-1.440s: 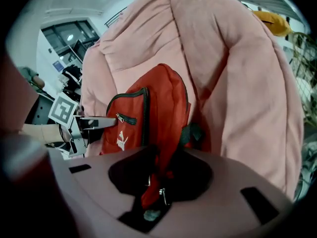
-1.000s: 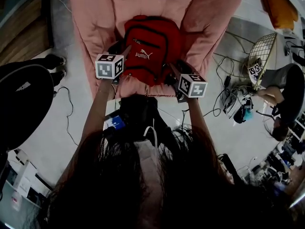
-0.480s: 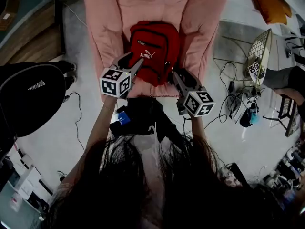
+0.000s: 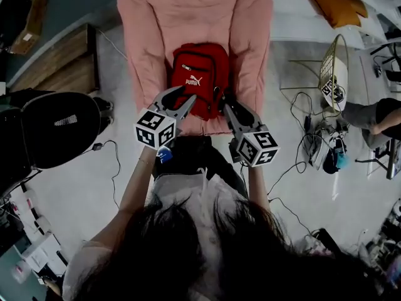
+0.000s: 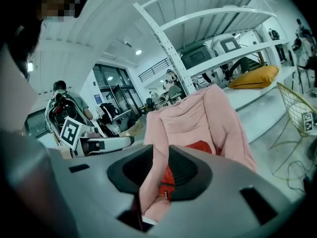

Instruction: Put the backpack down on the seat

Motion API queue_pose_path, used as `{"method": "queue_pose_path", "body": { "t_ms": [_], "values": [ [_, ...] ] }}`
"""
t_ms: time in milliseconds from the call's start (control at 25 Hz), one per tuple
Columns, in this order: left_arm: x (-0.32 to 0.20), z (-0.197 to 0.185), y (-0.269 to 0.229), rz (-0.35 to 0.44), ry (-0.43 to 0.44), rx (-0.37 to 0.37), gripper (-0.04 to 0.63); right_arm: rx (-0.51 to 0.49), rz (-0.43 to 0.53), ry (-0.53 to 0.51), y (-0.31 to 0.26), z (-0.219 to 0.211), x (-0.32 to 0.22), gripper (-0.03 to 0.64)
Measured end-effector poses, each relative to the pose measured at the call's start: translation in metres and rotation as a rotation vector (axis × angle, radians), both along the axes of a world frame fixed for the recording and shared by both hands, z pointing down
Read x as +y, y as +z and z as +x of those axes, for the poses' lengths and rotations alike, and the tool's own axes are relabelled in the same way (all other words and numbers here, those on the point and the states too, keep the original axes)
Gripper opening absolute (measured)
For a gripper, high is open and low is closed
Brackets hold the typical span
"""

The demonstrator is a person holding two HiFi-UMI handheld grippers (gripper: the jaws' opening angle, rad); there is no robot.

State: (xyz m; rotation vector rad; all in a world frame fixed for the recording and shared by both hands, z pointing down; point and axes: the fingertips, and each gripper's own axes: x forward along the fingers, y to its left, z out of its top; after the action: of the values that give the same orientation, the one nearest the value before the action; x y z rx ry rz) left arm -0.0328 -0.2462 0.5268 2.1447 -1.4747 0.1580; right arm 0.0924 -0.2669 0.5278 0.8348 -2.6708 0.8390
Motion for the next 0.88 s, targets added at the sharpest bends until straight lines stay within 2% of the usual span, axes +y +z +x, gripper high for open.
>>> {"method": "queue_pose_path", "body": {
  "t_ms": [200,280,400,640,880],
  "values": [
    [0.037,0.019,-0.019,0.005,0.000,0.023,0.121,-0.047,0.013,-0.003,-0.016,0.005,0.022,0.098],
    [0.050,0.029,-0.025,-0.005,0.024,0.030,0.079,-0.053,0.023,-0.015,-0.022,0.004,0.029,0.095],
    [0.061,0.041,-0.036,0.005,0.069,0.018,0.077,-0.049,0.041,-0.032,-0.027,0.003,0.037,0.094],
    [0.068,0.052,-0.046,0.027,0.119,-0.077,0.077,-0.058,0.034,-0.046,-0.027,0.000,0.051,0.089],
    [0.092,0.037,-0.054,0.037,0.108,-0.046,0.077,-0.061,0.026,-0.021,-0.026,-0.010,0.071,0.084]
  ]
}}
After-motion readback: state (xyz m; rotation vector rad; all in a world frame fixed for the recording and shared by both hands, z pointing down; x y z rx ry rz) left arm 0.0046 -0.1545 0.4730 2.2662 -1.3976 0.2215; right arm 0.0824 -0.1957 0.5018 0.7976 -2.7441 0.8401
